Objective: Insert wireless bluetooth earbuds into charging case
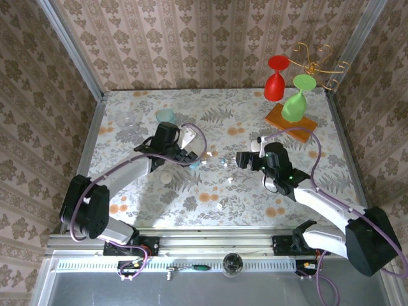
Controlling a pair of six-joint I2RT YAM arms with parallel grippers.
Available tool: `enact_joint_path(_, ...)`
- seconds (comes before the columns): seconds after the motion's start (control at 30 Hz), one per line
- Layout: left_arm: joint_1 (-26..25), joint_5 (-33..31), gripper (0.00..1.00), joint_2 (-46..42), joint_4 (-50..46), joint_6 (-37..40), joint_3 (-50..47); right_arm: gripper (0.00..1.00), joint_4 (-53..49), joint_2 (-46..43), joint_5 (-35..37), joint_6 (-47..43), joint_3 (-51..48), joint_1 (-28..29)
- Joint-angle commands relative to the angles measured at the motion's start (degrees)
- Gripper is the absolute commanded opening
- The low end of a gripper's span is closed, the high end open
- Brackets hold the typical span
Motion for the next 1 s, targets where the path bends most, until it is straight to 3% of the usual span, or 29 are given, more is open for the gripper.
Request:
enact_joint_path(0.0,-0.9,1.7,0.92,2.8,-8.6,-3.6,3.5,1.0,1.2,2.0,-1.3,6.7,0.4,1.1)
enact_joint_path(0.2,-1.0,1.3,0.88,9.5,-13.7,-7.0,8.7,1.0,1.2,4.3,-1.9,8.9,0.9,1.3)
enact_joint_path(0.67,-1.1,4.6,0.79,19.1,-12.4,-8.5,11.9,1.0,2.4,7.1,-1.7,10.8,0.8,1.3)
enact_joint_path(0.97,-1.2,3.9,0.48,19.8,-11.3,-9.1,11.5,1.0,2.1,7.2,-0.7,12.2,1.1,1.3)
